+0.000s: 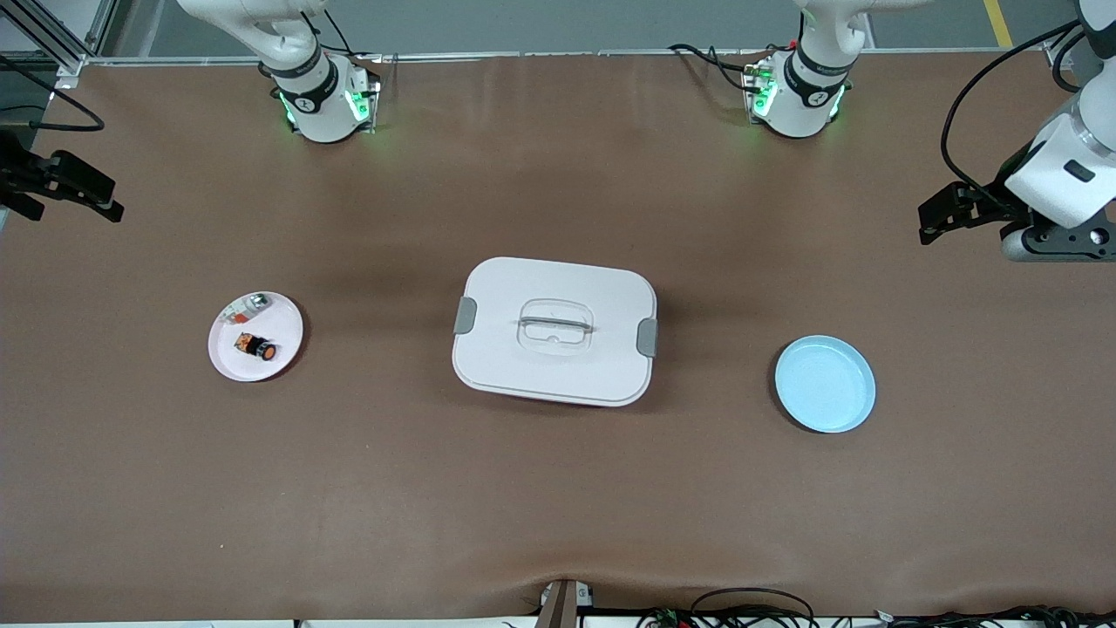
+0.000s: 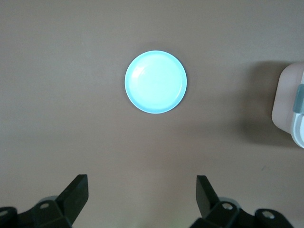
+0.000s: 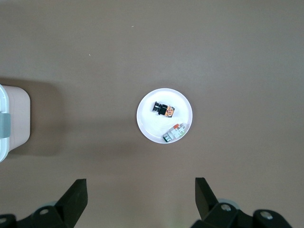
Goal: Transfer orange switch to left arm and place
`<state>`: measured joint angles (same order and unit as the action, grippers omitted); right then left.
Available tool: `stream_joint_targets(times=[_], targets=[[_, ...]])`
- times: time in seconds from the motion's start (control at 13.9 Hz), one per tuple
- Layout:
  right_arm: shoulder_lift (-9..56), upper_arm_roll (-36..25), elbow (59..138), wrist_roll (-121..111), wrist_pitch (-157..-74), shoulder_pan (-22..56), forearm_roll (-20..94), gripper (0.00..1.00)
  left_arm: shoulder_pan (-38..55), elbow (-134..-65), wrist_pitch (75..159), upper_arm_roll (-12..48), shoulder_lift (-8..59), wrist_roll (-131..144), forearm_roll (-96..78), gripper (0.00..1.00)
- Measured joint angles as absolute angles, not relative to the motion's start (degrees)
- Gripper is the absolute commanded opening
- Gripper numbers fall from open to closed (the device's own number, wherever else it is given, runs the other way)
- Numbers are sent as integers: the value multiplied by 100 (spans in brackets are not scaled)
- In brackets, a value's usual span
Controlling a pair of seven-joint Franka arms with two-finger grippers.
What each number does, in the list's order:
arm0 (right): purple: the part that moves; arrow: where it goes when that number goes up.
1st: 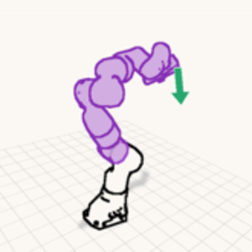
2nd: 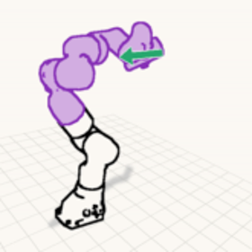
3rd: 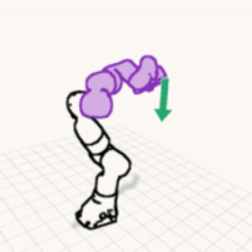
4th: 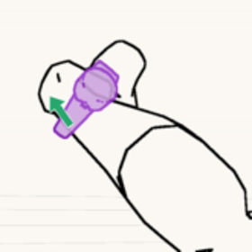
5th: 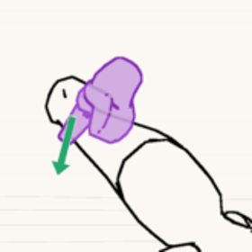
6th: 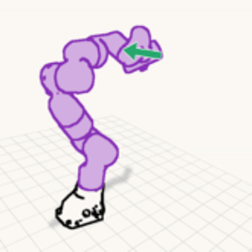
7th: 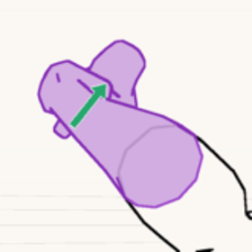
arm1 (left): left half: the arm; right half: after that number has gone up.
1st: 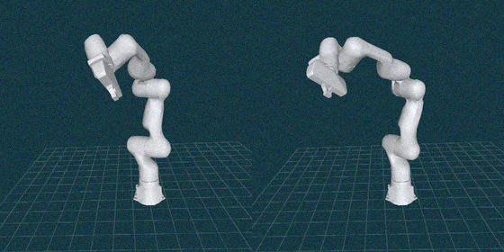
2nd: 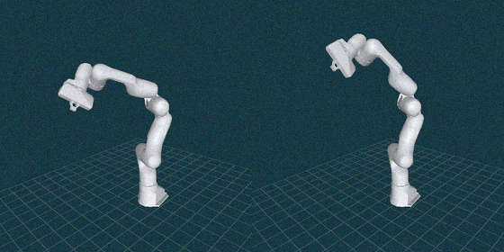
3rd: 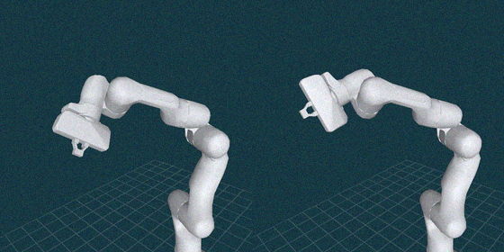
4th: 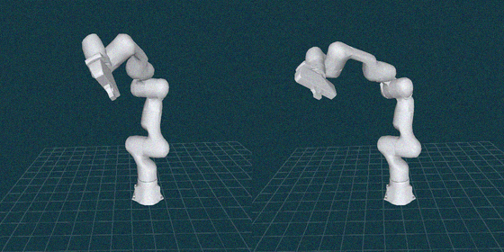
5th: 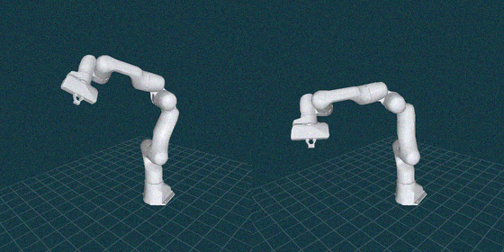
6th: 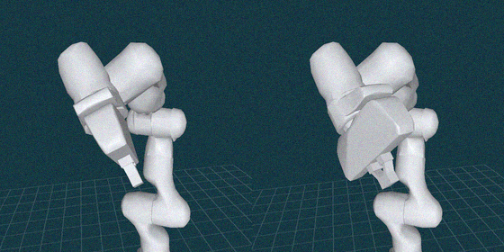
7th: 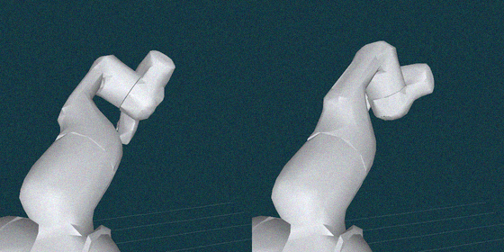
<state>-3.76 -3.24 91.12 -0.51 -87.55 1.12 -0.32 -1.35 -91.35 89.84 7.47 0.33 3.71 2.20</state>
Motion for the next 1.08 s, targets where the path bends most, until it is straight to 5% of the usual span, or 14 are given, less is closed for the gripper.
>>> stream_joint_targets(times=[0.79,1.08], targets=[[402,-349,9170,-54,-8780,165,-34,100,-125,-9137,8925,754,93,371,220,100],[749,-373,9832,-52,-9890,62,-34,100,-122,-9136,8925,758,134,371,220,100]])
